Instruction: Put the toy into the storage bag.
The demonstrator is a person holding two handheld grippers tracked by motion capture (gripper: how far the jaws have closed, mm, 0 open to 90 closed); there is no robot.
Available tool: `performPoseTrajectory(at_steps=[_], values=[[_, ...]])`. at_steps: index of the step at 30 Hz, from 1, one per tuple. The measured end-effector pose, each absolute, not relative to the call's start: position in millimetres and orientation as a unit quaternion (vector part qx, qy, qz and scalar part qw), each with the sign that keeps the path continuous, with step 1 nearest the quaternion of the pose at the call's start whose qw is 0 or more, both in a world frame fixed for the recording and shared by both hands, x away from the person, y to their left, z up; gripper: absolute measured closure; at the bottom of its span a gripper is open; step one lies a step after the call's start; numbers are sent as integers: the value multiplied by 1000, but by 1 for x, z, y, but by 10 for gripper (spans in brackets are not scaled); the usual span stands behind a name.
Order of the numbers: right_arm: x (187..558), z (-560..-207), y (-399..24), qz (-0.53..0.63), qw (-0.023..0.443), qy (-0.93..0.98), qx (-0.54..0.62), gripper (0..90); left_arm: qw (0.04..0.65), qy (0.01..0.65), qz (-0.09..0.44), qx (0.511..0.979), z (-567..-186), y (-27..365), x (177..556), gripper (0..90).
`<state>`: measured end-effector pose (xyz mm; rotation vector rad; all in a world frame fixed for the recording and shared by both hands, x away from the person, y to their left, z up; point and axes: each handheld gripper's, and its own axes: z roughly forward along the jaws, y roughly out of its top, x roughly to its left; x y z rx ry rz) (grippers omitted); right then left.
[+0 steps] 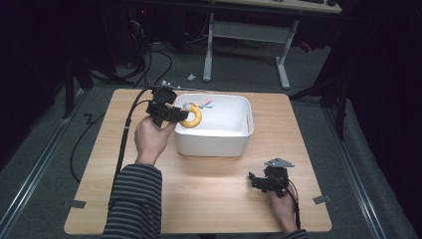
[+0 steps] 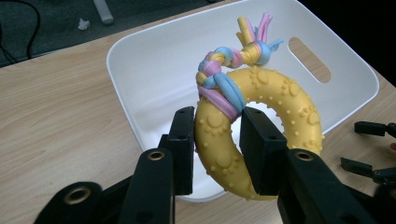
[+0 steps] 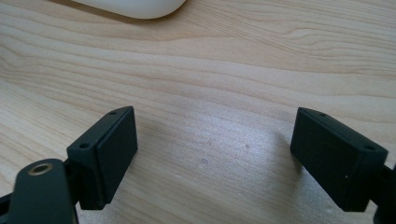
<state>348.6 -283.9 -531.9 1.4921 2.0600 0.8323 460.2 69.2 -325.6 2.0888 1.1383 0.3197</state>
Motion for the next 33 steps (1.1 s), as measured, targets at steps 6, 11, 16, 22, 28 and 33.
performPoseTrajectory(at_steps=[6,11,16,22,28,33], values=[[348,-532,-284,303,230,749,543,148,355,442,122,815,-331,62,465,664],[348,-532,-284,304,229,750,541,149,358,439,122,815,-334,56,467,665],[348,-532,-284,303,230,750,541,148,352,438,117,819,-337,50,469,666],[348,-532,-284,303,230,750,540,149,354,441,108,817,-342,44,476,667],[348,-532,-284,303,230,750,540,148,339,431,124,827,-348,31,478,667],[348,-532,-284,303,230,751,540,148,341,431,119,827,-351,25,481,666]])
